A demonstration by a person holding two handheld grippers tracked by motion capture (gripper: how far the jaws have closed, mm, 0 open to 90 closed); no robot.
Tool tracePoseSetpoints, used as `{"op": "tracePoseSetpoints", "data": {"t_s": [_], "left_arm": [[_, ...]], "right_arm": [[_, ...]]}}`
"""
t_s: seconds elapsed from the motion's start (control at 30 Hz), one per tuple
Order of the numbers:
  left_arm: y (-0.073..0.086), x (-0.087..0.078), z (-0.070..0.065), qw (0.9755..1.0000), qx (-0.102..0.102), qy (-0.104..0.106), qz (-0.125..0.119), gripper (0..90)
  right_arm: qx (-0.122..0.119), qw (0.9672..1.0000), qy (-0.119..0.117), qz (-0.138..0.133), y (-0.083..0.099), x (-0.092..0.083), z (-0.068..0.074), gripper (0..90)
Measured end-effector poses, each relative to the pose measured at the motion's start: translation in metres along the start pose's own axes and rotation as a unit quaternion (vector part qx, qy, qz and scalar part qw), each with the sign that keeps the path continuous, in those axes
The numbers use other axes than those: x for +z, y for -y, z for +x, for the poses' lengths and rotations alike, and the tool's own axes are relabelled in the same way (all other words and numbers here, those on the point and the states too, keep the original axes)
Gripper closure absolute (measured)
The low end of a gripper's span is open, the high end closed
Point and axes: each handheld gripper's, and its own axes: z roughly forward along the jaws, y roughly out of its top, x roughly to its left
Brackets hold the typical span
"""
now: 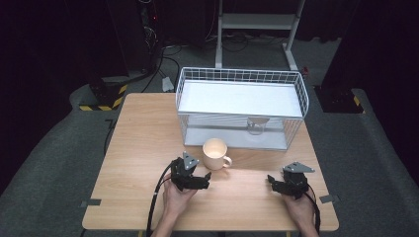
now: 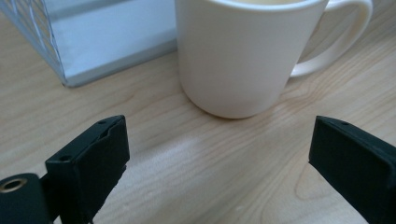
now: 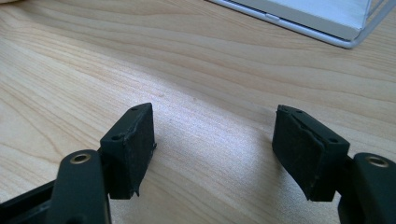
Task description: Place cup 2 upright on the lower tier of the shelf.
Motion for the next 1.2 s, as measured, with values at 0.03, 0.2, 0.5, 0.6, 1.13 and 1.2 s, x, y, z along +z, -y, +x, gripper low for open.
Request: {"op": "tracePoseSetpoints", "data": {"t_s": [0.03,0.2,0.5,0.6,1.13,1.2], "left_arm": [[-0.002,0.004,-0.001,1.0000,-0.003,0.002,-0.002,5.4],[-0.006,0.011,-0.003,0.9999,-0.004,0.007,0.006,4.6],[-0.019,0.024,-0.006,0.9997,-0.010,0.021,0.006,3.1],[-0.023,0.027,-0.007,0.9998,-0.006,0.021,0.006,2.8],[-0.032,0.032,-0.008,0.9989,-0.026,0.035,-0.017,0.5],[-0.035,0.031,-0.009,0.9990,-0.023,0.035,-0.018,0.5]], "right_arm": [[0.001,1.0000,0.000,0.000,0.000,0.000,0.000,29.9],[0.000,1.0000,-0.001,0.000,0.000,0.000,0.000,29.5],[0.000,1.0000,-0.002,0.001,0.000,0.000,0.000,29.3],[0.000,1.0000,-0.002,0.001,0.000,0.000,0.000,29.3],[-0.001,1.0000,-0.002,0.001,0.000,0.000,0.000,29.2],[-0.001,1.0000,-0.002,0.001,0.000,0.000,0.000,29.2]]}}
